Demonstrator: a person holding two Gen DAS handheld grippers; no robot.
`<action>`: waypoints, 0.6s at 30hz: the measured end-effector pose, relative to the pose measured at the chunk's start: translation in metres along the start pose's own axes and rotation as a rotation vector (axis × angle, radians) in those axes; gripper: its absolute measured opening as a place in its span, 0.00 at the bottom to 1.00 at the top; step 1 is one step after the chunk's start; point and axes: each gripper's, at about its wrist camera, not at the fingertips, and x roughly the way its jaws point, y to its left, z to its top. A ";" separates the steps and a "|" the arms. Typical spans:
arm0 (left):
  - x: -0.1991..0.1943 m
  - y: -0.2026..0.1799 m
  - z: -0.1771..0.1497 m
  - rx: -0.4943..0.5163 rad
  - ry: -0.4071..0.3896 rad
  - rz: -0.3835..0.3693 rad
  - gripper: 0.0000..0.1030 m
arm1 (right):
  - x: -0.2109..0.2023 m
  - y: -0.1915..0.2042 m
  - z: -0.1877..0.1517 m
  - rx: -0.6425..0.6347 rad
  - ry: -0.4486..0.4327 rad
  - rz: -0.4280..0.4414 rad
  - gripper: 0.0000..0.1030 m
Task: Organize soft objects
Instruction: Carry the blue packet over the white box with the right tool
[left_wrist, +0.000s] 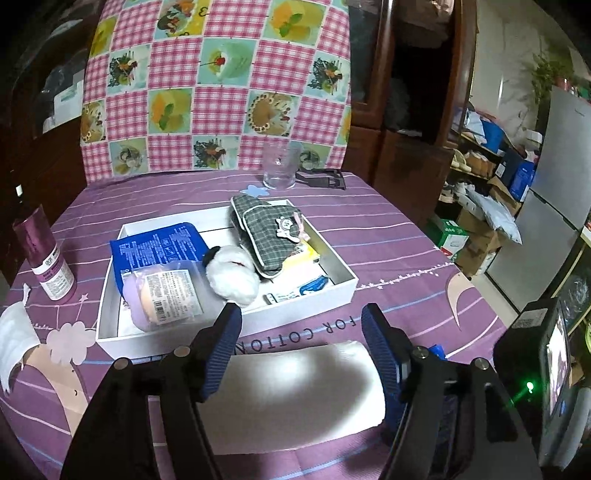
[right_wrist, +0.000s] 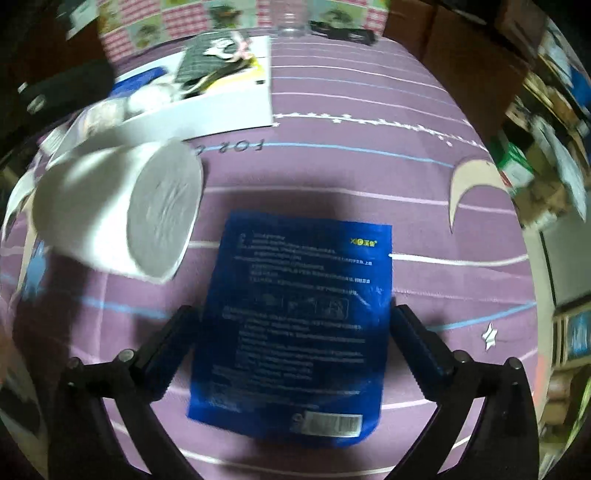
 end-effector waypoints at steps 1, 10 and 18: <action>0.000 0.002 0.000 -0.004 0.000 0.002 0.66 | 0.000 0.001 0.002 0.015 0.008 -0.009 1.00; 0.001 0.009 0.003 -0.026 0.001 0.019 0.66 | 0.000 0.000 0.002 0.000 0.050 0.001 0.96; 0.001 0.013 0.003 -0.047 0.004 0.014 0.66 | -0.013 -0.012 -0.004 0.007 0.019 -0.004 0.62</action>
